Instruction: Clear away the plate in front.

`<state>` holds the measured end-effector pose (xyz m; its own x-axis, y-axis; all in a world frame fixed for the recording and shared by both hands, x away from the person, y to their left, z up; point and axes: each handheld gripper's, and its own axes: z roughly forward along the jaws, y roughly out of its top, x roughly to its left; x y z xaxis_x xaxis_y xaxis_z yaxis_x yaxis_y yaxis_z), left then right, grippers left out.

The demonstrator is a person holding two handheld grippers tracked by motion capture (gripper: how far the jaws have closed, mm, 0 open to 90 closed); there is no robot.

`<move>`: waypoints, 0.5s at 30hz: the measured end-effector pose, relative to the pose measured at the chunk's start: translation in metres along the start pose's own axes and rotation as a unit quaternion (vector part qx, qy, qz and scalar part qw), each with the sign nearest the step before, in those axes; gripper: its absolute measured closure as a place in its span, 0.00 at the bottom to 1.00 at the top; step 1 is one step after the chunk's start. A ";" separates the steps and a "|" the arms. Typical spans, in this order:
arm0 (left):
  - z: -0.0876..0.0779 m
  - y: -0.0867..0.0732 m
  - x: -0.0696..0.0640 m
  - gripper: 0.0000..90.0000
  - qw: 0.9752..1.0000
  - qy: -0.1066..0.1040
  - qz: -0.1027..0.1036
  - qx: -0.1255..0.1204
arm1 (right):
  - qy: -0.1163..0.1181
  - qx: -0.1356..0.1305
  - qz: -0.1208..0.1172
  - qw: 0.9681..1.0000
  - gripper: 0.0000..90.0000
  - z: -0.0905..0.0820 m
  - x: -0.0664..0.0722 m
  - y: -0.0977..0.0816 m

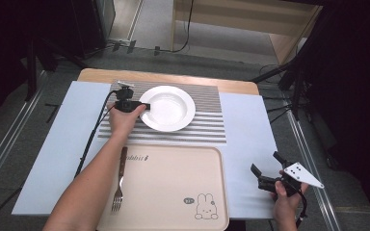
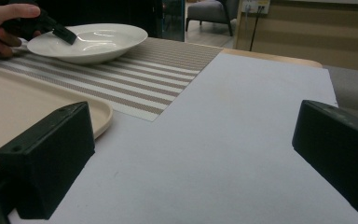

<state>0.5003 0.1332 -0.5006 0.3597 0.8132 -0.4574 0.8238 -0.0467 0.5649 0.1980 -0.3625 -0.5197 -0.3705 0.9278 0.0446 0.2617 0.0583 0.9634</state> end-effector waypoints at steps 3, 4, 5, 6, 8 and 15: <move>0.000 0.000 0.001 0.70 1.000 -0.004 0.001 0.001 | 0.000 0.000 0.000 1.000 0.00 0.000 0.000 0.000; -0.001 0.000 0.001 0.70 1.000 -0.006 0.002 0.002 | 0.000 0.000 0.000 1.000 0.00 0.000 0.000 0.000; -0.001 0.000 0.001 0.70 1.000 -0.009 0.002 0.001 | -0.001 0.000 0.000 1.000 0.00 0.000 0.000 0.000; -0.002 0.000 0.001 0.71 1.000 -0.012 0.003 0.000 | -0.001 0.000 -0.001 1.000 0.00 0.000 0.000 0.000; -0.004 0.000 0.002 0.71 1.000 -0.021 0.003 0.001 | -0.001 0.001 -0.001 1.000 0.00 0.000 0.000 0.000; -0.015 0.002 -0.003 0.77 0.997 -0.069 0.026 -0.002 | -0.001 0.001 -0.003 1.000 0.00 0.001 0.000 0.000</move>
<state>0.4944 0.1393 -0.4872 0.4584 0.7228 -0.5172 0.8010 -0.0840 0.5927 0.1984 -0.3622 -0.5198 -0.3709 0.9279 0.0391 0.2619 0.0641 0.9630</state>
